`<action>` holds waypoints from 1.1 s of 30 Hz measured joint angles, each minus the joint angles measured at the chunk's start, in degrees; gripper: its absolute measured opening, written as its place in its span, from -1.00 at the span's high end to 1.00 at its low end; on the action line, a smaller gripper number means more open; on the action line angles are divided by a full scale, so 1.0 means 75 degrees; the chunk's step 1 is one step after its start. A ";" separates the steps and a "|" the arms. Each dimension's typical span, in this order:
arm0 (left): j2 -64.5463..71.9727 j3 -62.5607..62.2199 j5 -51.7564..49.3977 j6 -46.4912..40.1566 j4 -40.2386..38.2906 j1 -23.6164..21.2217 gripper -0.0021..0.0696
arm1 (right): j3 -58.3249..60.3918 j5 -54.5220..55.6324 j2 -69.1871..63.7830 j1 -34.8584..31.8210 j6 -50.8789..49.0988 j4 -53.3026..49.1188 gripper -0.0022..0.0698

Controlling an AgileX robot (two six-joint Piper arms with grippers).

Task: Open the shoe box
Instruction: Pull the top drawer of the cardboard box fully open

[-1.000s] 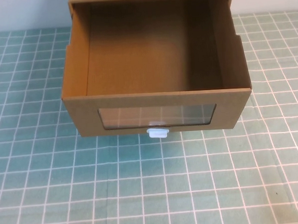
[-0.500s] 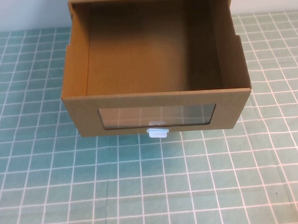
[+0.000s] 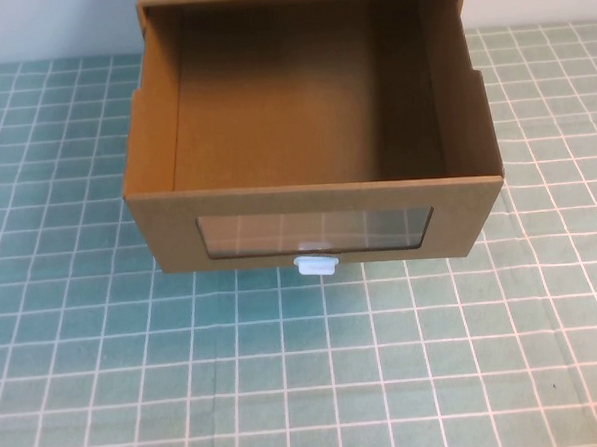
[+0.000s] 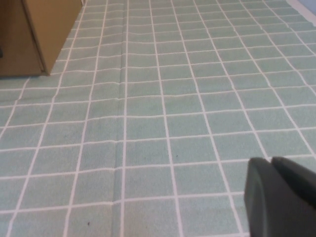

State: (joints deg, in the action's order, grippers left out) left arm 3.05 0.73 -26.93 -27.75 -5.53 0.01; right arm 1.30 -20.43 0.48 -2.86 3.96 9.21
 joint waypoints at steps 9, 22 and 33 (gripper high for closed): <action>0.0000 0.0000 0.0000 0.0000 0.0000 0.0000 0.95 | 0.0000 0.0000 0.0000 0.0000 0.0000 0.0000 0.98; -0.0471 0.0017 0.0097 0.0000 0.0000 0.0182 0.95 | 0.0000 0.0000 0.0000 0.0000 0.0000 0.0021 0.98; -0.0484 0.0107 0.1301 0.1598 0.0043 0.1833 0.95 | 0.0000 0.0000 0.0000 0.0000 0.0000 0.0034 0.98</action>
State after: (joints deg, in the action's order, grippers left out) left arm -0.58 1.53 -17.17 -15.77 -5.21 13.76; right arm 1.30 -20.43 0.48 -2.86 3.96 9.47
